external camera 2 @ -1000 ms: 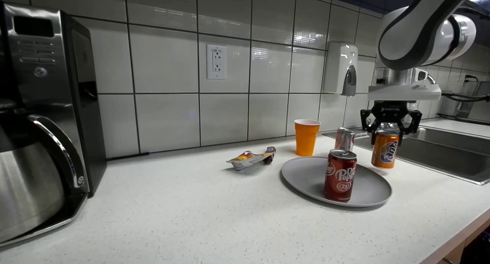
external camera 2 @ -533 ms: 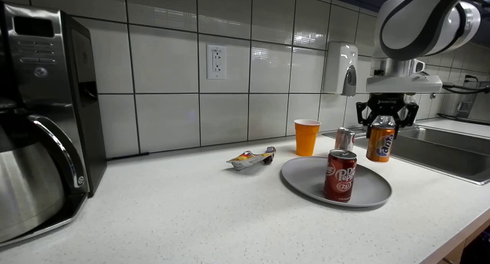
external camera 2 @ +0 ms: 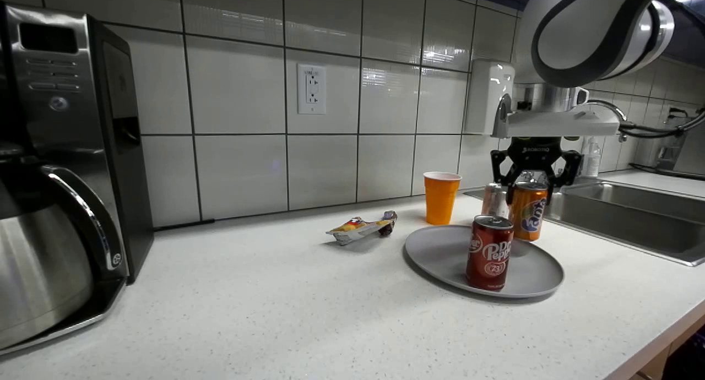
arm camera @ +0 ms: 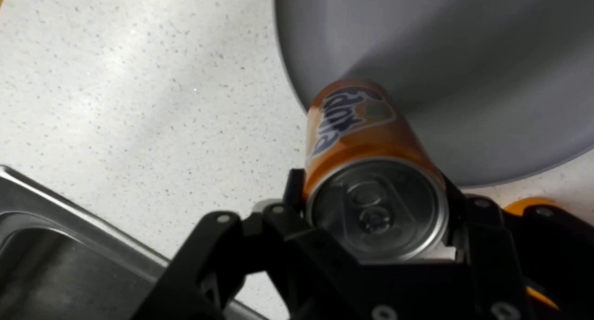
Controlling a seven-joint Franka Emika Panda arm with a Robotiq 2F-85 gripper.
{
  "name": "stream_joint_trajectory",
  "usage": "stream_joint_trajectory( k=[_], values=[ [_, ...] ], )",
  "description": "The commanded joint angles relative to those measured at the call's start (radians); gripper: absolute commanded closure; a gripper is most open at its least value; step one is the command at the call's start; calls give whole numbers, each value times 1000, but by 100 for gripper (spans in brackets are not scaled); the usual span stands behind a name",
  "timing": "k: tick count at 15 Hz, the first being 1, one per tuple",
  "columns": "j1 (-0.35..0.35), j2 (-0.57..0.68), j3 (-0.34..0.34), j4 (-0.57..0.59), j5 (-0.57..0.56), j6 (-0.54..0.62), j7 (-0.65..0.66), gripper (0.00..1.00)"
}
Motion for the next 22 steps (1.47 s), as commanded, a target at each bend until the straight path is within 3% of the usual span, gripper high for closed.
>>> stream_joint_trajectory(
  k=[1, 17, 18, 22],
  values=[
    [8, -38, 21, -46, -27, 34, 62, 62],
    [36, -40, 54, -126, -24, 92, 110, 62],
    [35, -41, 54, -125, -24, 92, 109, 12],
    [29, -50, 48, -117, -33, 92, 112, 0]
  ],
)
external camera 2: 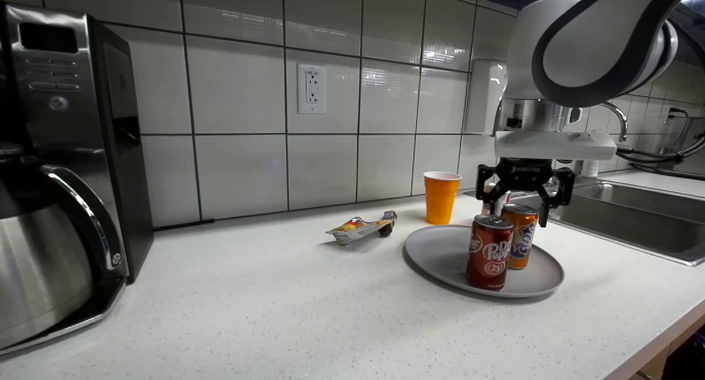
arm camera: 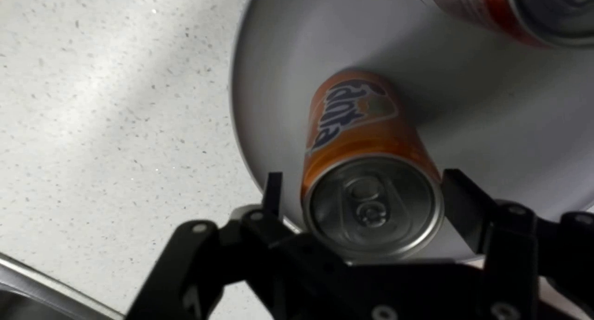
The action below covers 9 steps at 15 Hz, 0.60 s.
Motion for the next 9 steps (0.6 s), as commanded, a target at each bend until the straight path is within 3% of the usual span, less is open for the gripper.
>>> stream_joint_trajectory(
  k=[1, 9],
  values=[
    [-16, -45, 0, -13, -28, 4, 26, 0],
    [-72, -11, -33, 76, 7, -10, -62, 0]
  ],
)
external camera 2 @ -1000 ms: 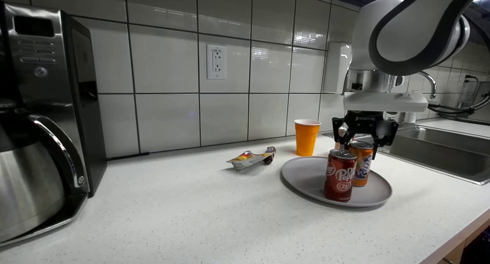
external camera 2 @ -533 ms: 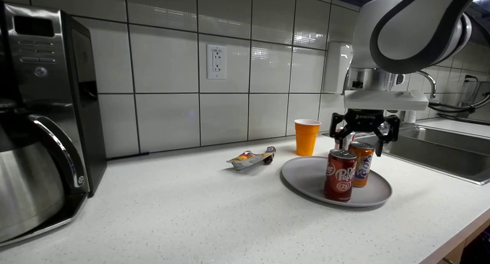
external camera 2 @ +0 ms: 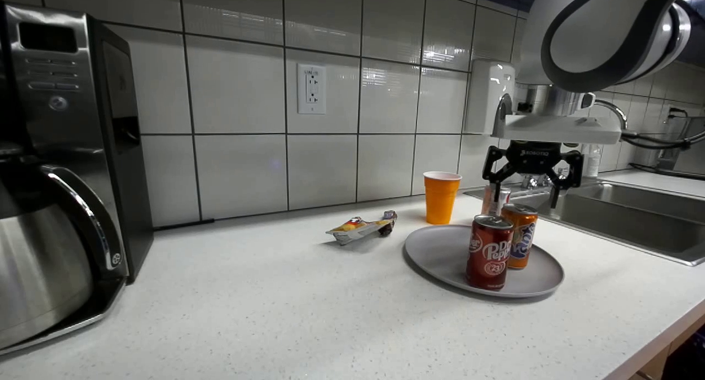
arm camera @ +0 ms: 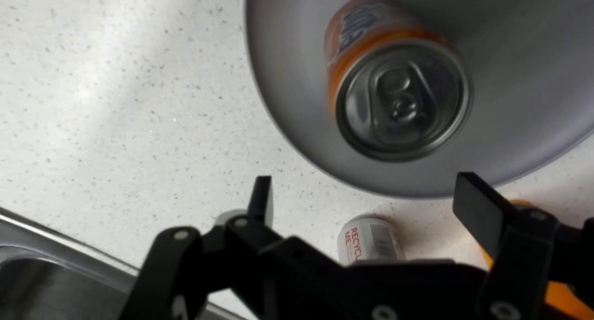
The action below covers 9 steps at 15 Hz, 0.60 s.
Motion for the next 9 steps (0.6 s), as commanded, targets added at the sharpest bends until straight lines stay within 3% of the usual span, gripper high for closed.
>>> stream_joint_trajectory(
  k=[1, 9],
  values=[
    [-36, 26, -10, 64, 19, -8, -77, 0],
    [-54, 161, -27, 249, 193, -28, -341, 0]
  ],
)
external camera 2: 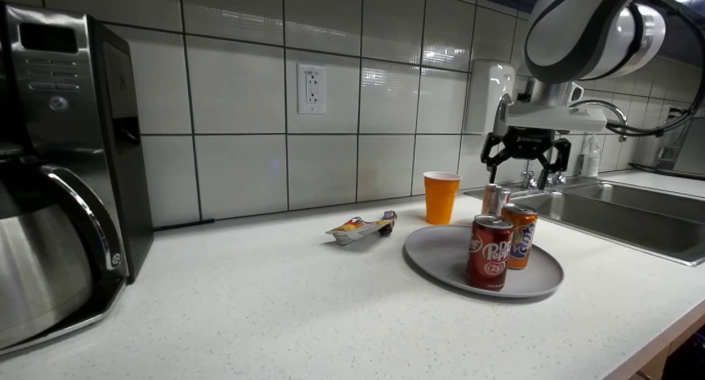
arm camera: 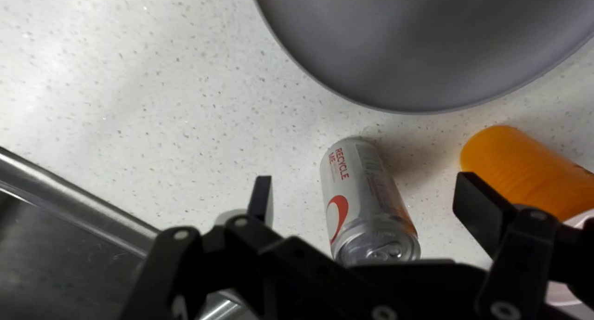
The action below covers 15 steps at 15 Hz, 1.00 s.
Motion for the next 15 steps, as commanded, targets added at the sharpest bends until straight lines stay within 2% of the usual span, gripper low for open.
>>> stream_joint_trajectory(
  k=[1, 6, 15],
  values=[
    [-13, 88, 2, 117, 81, -34, -128, 0],
    [-10, 162, -12, 209, 122, -54, -187, 0],
    [-10, 262, -22, 321, 142, -114, -211, 0]
  ],
)
